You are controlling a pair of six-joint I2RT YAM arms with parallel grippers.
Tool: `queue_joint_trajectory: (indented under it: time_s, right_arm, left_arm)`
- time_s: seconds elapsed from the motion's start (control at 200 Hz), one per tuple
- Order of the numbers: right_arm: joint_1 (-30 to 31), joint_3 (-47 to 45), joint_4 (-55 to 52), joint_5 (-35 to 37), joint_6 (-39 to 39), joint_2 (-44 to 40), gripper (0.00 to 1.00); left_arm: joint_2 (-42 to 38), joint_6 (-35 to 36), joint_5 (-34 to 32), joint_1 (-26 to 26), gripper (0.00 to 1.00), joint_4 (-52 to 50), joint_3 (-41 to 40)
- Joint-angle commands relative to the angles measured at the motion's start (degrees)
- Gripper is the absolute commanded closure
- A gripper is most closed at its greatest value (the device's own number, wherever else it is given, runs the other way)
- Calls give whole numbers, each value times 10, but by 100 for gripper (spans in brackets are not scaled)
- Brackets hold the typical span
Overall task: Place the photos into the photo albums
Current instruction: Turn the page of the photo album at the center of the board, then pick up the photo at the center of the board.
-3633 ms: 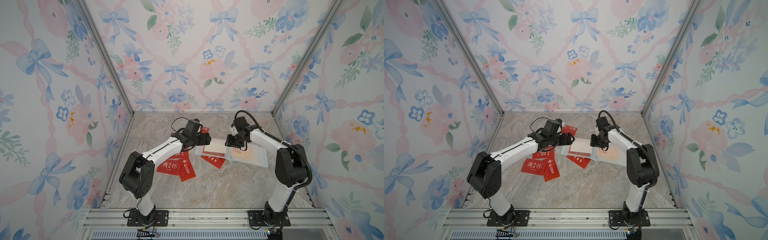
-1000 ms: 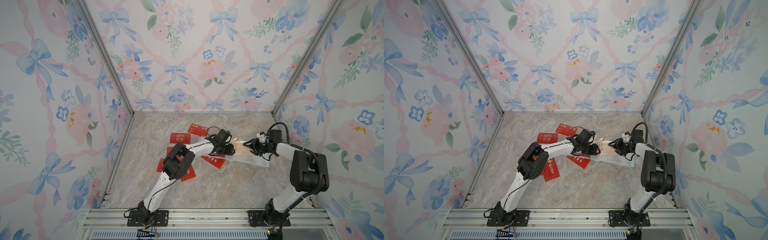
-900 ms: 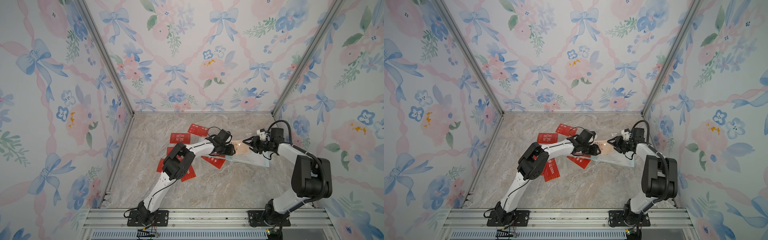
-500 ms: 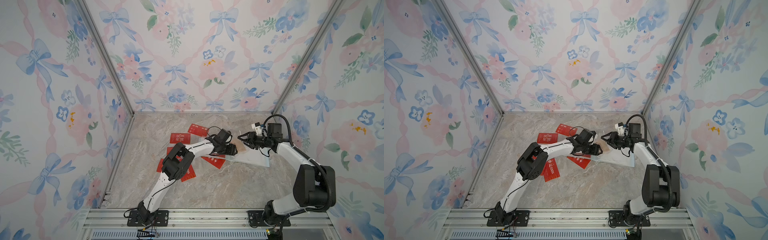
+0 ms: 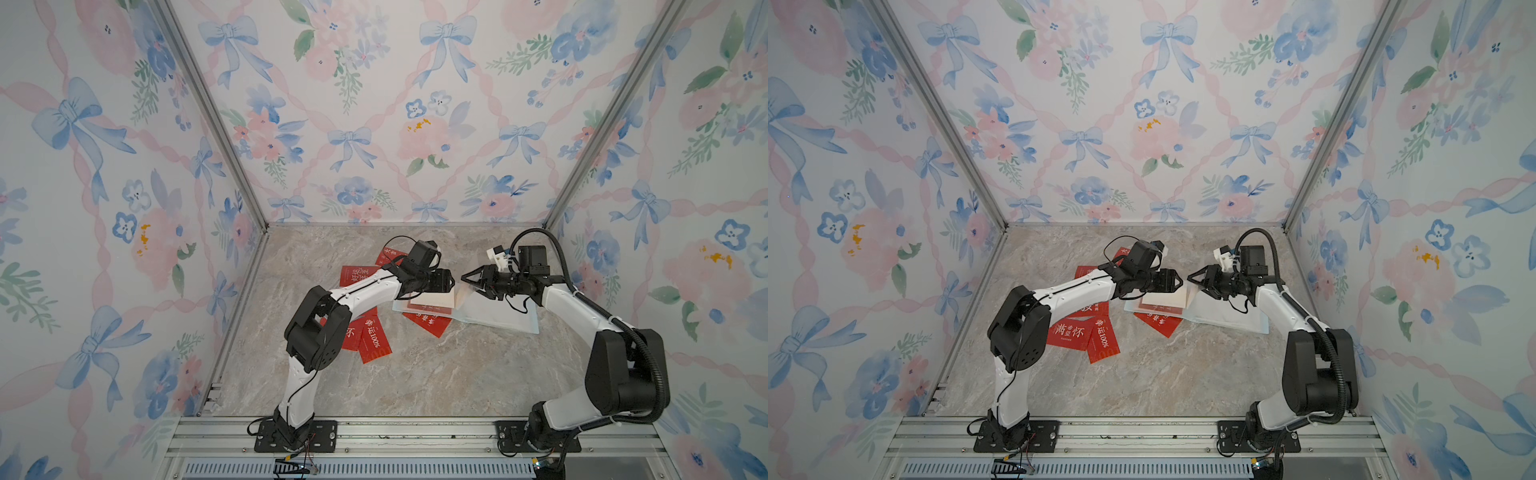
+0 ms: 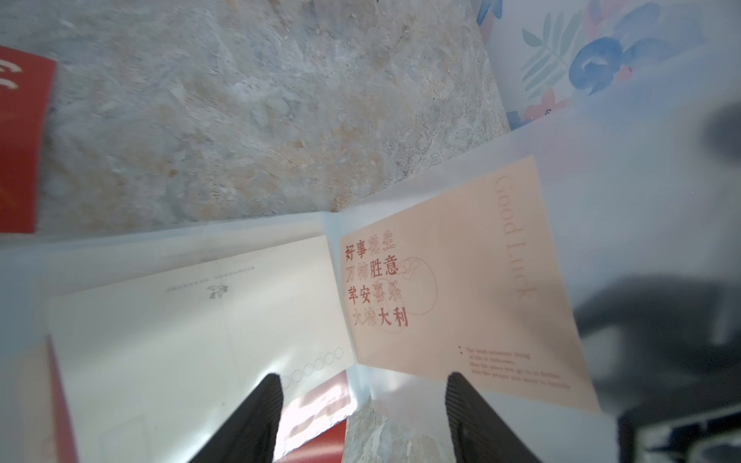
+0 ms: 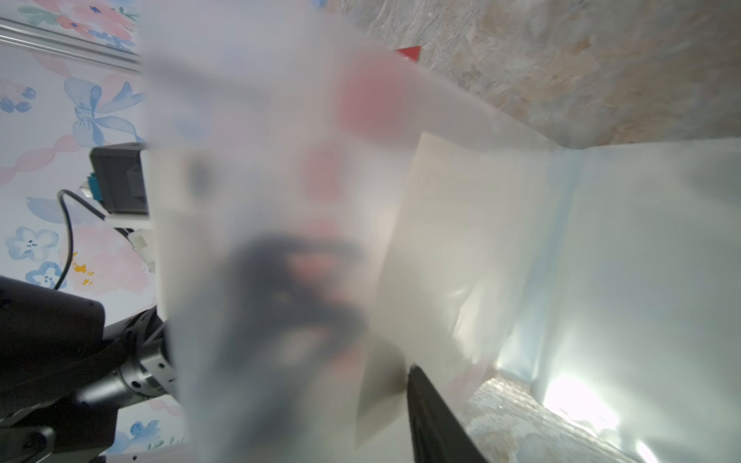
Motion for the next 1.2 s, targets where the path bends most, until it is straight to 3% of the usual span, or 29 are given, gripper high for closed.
queue_joint_trajectory:
  time_s: [0.0,0.175,0.335,0.51,0.705,0.91,1.195]
  right_arm:
    - [38,28,38,40,35,26,53]
    - [103,90,31,73,33,90,52]
    - [142,148,3,95,20,131,34]
    - [157,173,-17,105,17,141,33]
    - [181,175,-97,150,-54,127,34]
    - [226,114,-181,278,-110,55,34]
    - [222,-73,-64,263,-3,-25,35]
  left_arm:
    - [-46,8,-26,20,33,-10,-51]
    - [-133,12,-42,57,33,-9,-139]
    - [-212,16,-13,113,32,0,-237]
    - [-309,20,3,182,33,7,-333]
    - [-355,28,28,222,32,8,-393]
    - [-346,34,56,199,32,32,-416]
    - [-201,20,88,102,34,109,-340]
